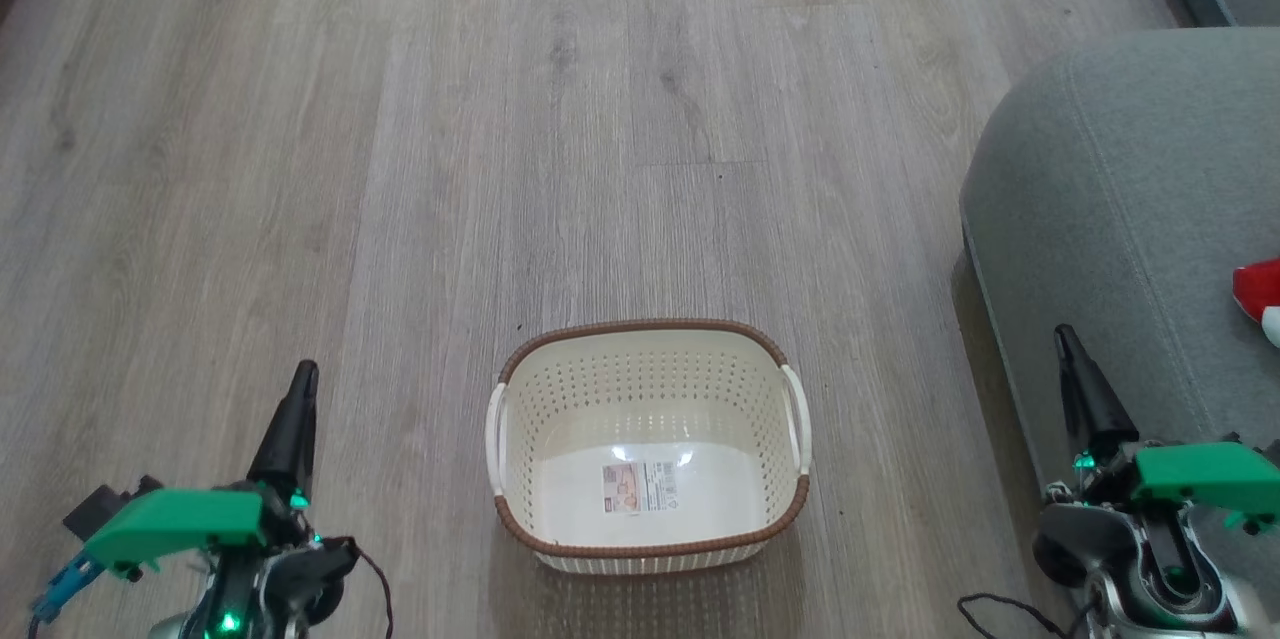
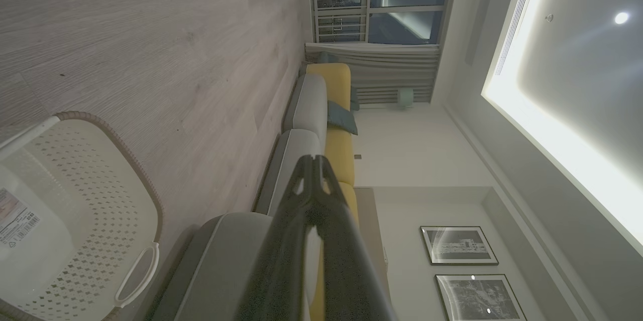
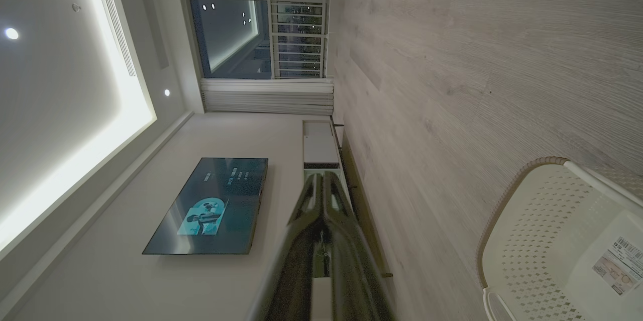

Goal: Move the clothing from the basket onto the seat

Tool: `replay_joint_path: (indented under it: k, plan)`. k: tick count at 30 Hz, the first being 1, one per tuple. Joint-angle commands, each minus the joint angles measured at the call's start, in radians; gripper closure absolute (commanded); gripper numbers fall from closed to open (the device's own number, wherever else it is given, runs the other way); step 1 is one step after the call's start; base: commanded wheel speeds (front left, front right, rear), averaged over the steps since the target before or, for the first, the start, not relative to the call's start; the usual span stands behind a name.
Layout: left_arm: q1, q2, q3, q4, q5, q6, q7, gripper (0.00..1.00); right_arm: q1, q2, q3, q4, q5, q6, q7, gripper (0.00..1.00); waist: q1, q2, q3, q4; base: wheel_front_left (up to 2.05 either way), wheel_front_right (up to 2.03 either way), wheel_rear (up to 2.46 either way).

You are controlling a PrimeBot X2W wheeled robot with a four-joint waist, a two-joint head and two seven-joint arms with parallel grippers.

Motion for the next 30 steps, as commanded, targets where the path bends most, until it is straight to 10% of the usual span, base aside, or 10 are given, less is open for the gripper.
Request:
replay_joint_path:
  k: [1,30]
  plan:
    - [-0.028,0.014,0.034,-0.036,-0.007,-0.009,0.007,1.00,-0.018,-0.001,0.017,-0.039,0.006,0.000,0.006,1.00,0.0000,0.0000,0.000,0.000,0.00,0.00,0.00]
    - [-0.028,0.014,0.034,-0.036,-0.007,-0.009,0.007,1.00,-0.018,-0.001,0.017,-0.039,0.006,0.000,0.006,1.00,0.0000,0.0000,0.000,0.000,0.00,0.00,0.00]
